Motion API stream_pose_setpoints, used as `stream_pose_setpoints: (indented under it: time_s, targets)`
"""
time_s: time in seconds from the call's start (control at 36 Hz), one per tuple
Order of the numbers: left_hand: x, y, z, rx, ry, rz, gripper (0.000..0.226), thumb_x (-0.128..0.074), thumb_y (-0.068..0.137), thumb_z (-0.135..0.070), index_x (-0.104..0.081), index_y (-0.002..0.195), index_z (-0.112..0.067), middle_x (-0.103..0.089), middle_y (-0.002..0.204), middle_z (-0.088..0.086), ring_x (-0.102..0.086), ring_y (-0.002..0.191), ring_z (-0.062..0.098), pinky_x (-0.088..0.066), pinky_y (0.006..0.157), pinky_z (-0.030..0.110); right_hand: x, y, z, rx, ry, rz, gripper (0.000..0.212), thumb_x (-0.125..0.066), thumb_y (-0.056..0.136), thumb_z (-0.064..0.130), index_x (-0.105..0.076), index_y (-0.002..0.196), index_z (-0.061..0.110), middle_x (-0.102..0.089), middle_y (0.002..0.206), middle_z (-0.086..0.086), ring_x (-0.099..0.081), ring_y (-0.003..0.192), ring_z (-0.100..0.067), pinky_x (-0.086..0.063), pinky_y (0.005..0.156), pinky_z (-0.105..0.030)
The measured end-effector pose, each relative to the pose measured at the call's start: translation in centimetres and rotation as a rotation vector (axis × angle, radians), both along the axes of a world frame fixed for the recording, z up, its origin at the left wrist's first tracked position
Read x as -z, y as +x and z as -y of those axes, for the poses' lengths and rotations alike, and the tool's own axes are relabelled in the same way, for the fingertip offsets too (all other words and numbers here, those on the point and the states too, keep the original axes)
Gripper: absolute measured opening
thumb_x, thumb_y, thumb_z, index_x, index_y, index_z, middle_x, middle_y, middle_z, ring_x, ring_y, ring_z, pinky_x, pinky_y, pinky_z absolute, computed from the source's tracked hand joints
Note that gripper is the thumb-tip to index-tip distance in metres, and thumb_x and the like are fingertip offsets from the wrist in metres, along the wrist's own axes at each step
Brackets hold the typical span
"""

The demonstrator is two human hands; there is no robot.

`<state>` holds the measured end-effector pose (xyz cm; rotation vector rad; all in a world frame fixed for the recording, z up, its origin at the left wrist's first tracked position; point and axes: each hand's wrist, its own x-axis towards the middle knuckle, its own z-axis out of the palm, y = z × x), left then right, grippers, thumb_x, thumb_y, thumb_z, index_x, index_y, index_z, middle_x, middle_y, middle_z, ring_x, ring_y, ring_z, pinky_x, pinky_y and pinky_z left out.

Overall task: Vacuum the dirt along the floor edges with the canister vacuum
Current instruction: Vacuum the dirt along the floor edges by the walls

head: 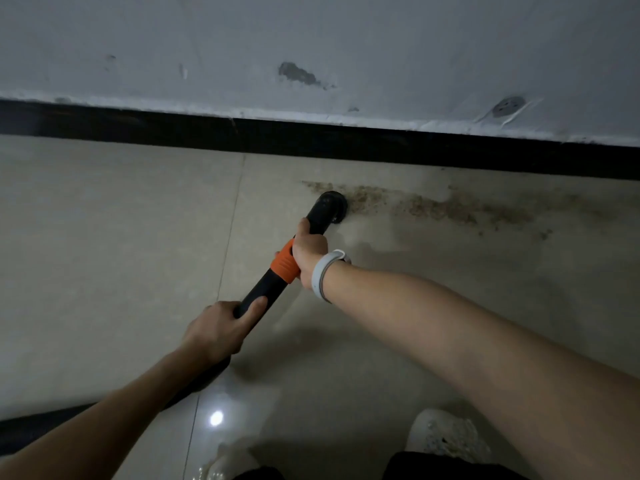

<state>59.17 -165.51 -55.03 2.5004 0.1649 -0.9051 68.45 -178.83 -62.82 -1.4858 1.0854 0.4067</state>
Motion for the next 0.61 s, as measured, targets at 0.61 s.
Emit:
stream_pose_setpoints:
  time_s: [0.61]
  targets:
    - [0.5,2.4,9.7,0.234,0.008,-0.002,0.054,-0.035,0.090,-0.065,-0.058,0.073,-0.020,-0.064,0.059,0.000,-0.063,0.057,0.018,-0.052,0.065,0.030,-3.4,-1.6,12.7,0.222,0.153,0.008,0.062,-0.037,0.095,0.060,-0.051,0.124,0.007,-0.068,0.104,-0.012,-0.068,0.092,-0.028,-0.052,0.094,-0.046]
